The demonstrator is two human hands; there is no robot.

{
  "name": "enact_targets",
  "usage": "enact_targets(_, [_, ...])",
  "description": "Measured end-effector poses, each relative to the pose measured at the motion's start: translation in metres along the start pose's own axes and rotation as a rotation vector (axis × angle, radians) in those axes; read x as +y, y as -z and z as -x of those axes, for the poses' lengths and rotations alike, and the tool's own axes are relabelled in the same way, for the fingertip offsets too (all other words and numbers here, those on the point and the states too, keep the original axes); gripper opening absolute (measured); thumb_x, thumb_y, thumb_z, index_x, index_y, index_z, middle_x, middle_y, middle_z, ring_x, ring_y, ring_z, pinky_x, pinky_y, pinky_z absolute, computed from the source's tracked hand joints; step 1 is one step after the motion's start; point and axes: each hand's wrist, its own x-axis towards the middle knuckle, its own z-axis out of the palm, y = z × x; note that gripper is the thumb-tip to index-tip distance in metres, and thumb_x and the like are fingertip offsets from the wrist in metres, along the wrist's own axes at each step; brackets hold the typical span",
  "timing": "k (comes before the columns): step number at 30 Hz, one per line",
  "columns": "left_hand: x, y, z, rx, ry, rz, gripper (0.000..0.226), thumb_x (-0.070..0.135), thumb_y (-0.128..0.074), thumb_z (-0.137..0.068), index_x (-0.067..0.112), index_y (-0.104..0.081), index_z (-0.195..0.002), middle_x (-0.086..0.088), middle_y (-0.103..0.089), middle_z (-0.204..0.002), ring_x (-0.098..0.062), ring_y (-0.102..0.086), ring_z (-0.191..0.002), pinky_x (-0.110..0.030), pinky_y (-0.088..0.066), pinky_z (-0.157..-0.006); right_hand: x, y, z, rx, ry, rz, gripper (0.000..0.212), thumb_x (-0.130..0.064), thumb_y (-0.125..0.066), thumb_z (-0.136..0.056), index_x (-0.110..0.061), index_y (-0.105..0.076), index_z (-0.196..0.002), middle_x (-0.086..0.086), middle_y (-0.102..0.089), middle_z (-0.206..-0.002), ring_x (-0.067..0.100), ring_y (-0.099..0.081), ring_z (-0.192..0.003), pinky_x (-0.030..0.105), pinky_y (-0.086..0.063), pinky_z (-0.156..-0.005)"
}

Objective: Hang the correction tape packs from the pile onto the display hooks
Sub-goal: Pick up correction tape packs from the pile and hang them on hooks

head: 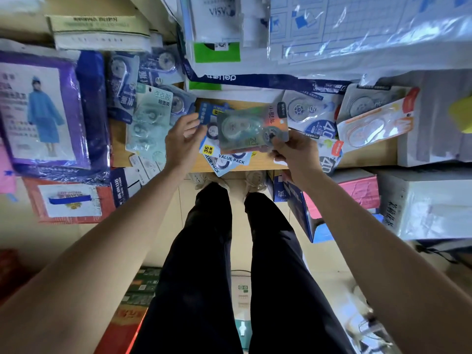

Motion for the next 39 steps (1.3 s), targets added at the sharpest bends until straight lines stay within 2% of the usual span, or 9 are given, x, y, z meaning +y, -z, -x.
enact_targets(6, [0.023, -0.004, 0.019, -0.601, -0.063, -0.197, 0.088, 0.061, -0.082, -0.066, 0.036, -0.048, -0.143, 0.017, -0.052, -0.144, -0.003, -0.050, -0.129, -0.024, -0.041, -0.102, -0.014, 0.023, 0.006, -0.321, 0.080, 0.220, 0.007, 0.001, -0.065, -0.090, -0.005, -0.067, -0.091, -0.004, -0.067, -0.058, 0.008, -0.062, -0.052, 0.021, -0.051, -0.056])
enact_targets(10, [0.034, -0.004, 0.031, -0.727, -0.003, -0.129, 0.033, 0.029, -0.084, -0.080, 0.022, -0.067, -0.107, 0.023, -0.071, -0.090, 0.010, -0.064, -0.082, -0.015, -0.045, -0.076, -0.027, 0.033, 0.013, -0.481, 0.055, 0.248, 0.017, 0.001, -0.063, -0.092, -0.014, -0.068, -0.086, -0.005, -0.068, -0.059, 0.008, -0.061, -0.054, 0.021, -0.052, -0.060])
enact_targets(12, [0.039, -0.002, 0.040, -0.679, 0.019, -0.086, 0.025, 0.030, -0.086, -0.078, 0.020, -0.067, -0.092, 0.019, -0.069, -0.077, 0.004, -0.062, -0.070, -0.017, -0.043, -0.068, -0.030, 0.034, 0.017, -0.461, 0.025, 0.200, 0.016, -0.003, -0.066, -0.090, -0.017, -0.070, -0.082, -0.003, -0.068, -0.060, 0.009, -0.061, -0.055, 0.022, -0.053, -0.061])
enact_targets(16, [0.047, 0.005, 0.061, -0.524, 0.111, 0.071, 0.042, 0.036, -0.087, -0.069, 0.011, -0.072, -0.099, -0.009, -0.074, -0.092, -0.015, -0.066, -0.079, -0.033, -0.050, -0.071, -0.028, 0.028, 0.036, -0.301, -0.101, -0.065, 0.009, -0.023, -0.069, -0.090, -0.016, -0.068, -0.085, 0.003, -0.069, -0.080, 0.016, -0.066, -0.069, 0.029, -0.055, -0.068])
enact_targets(20, [0.067, 0.015, 0.093, -0.402, 0.200, 0.216, 0.021, 0.025, -0.086, -0.076, 0.016, -0.074, -0.091, -0.003, -0.075, -0.084, -0.016, -0.069, -0.074, -0.029, -0.053, -0.065, -0.023, 0.027, 0.073, -0.338, -0.122, -0.275, 0.043, -0.033, -0.080, -0.074, -0.018, -0.063, -0.111, 0.008, -0.065, -0.113, 0.024, -0.068, -0.095, 0.042, -0.056, -0.087])
enact_targets(26, [0.107, 0.032, 0.149, -0.325, 0.343, 0.464, 0.033, 0.034, -0.084, -0.076, 0.015, -0.068, -0.097, 0.009, -0.065, -0.069, -0.015, -0.063, -0.073, -0.038, -0.054, -0.076, -0.026, 0.006, 0.139, -0.390, -0.116, -0.393, 0.017, -0.017, -0.076, -0.078, -0.021, -0.067, -0.092, 0.003, -0.069, -0.093, 0.020, -0.066, -0.079, 0.032, -0.054, -0.073])
enact_targets(30, [0.143, 0.061, 0.181, -0.191, 0.316, 0.506, 0.023, 0.027, -0.076, -0.086, 0.014, -0.063, -0.099, 0.011, -0.069, -0.074, -0.003, -0.068, -0.069, -0.026, -0.053, -0.065, -0.058, 0.011, 0.177, -0.265, 0.004, -0.240, 0.015, -0.025, -0.082, -0.078, -0.021, -0.067, -0.080, 0.014, -0.061, -0.082, 0.016, -0.051, -0.067, 0.028, -0.036, -0.060])
enact_targets(34, [0.180, 0.105, 0.200, -0.038, 0.230, 0.397, 0.023, 0.024, -0.075, -0.087, 0.019, -0.068, -0.109, 0.005, -0.072, -0.092, -0.013, -0.068, -0.083, -0.027, -0.056, -0.064, -0.105, 0.027, 0.199, -0.092, 0.209, -0.002, 0.014, -0.010, -0.069, -0.091, -0.011, -0.067, -0.077, -0.010, -0.062, -0.055, 0.000, -0.050, -0.048, 0.017, -0.040, -0.047])
enact_targets(39, [0.231, 0.164, 0.219, 0.120, -0.066, 0.165, 0.027, 0.020, -0.077, -0.086, 0.010, -0.068, -0.109, 0.000, -0.068, -0.090, -0.012, -0.061, -0.077, -0.018, -0.047, -0.057, -0.171, 0.043, 0.217, 0.002, 0.497, 0.282, 0.032, -0.031, -0.070, -0.084, -0.003, -0.064, -0.071, 0.019, -0.058, -0.061, 0.013, -0.040, -0.056, 0.033, -0.030, -0.056])
